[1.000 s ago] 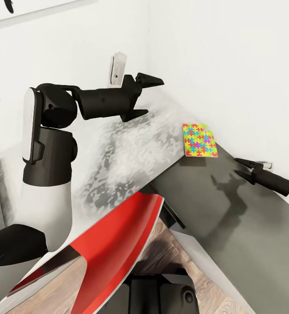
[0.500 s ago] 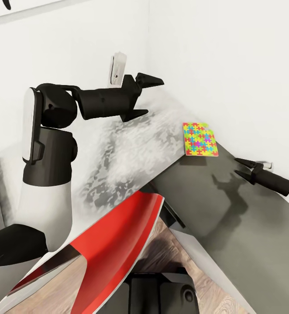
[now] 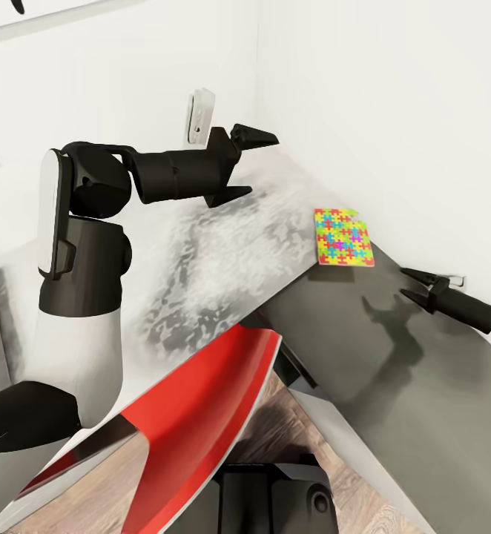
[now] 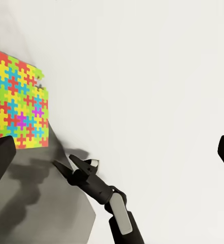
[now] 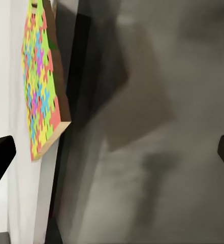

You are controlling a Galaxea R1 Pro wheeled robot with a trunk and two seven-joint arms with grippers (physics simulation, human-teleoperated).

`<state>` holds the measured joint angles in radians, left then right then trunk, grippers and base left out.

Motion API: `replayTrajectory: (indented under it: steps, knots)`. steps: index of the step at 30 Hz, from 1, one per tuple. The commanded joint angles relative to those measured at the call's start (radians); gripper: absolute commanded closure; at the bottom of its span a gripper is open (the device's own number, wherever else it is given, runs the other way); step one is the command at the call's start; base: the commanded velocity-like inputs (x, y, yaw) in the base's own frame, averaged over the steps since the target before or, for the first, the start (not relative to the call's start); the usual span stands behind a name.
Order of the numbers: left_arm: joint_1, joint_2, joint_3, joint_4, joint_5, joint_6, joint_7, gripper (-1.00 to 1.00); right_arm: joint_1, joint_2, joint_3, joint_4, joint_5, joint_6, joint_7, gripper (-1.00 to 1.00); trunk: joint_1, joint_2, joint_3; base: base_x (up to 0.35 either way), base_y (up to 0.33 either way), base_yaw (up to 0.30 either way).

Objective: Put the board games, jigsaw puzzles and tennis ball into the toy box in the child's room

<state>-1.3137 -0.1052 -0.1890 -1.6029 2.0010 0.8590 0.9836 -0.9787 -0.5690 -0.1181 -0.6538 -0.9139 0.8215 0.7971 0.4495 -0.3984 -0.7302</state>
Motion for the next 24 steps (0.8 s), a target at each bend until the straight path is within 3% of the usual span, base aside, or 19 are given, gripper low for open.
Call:
replayTrajectory:
  steps: [1,12,24]
  knots:
    - [-0.001,-0.001,0.001,0.000,0.009,0.002,0.010,-1.00,-0.001,0.000,-0.002,0.000,0.000,0.005,0.002,-1.00,0.001,-0.002,-0.001,0.000,0.000,0.099]
    - [-0.001,-0.001,0.001,0.000,0.008,0.002,0.010,-1.00,-0.003,-0.009,-0.010,0.000,0.000,0.005,0.001,-1.00,0.001,-0.002,-0.005,0.000,0.000,0.147]
    - [-0.001,-0.001,0.000,0.000,0.008,0.002,0.010,-1.00,-0.011,-0.030,-0.040,-0.001,0.000,0.003,-0.006,-1.00,0.001,-0.002,-0.006,0.000,0.000,0.050]
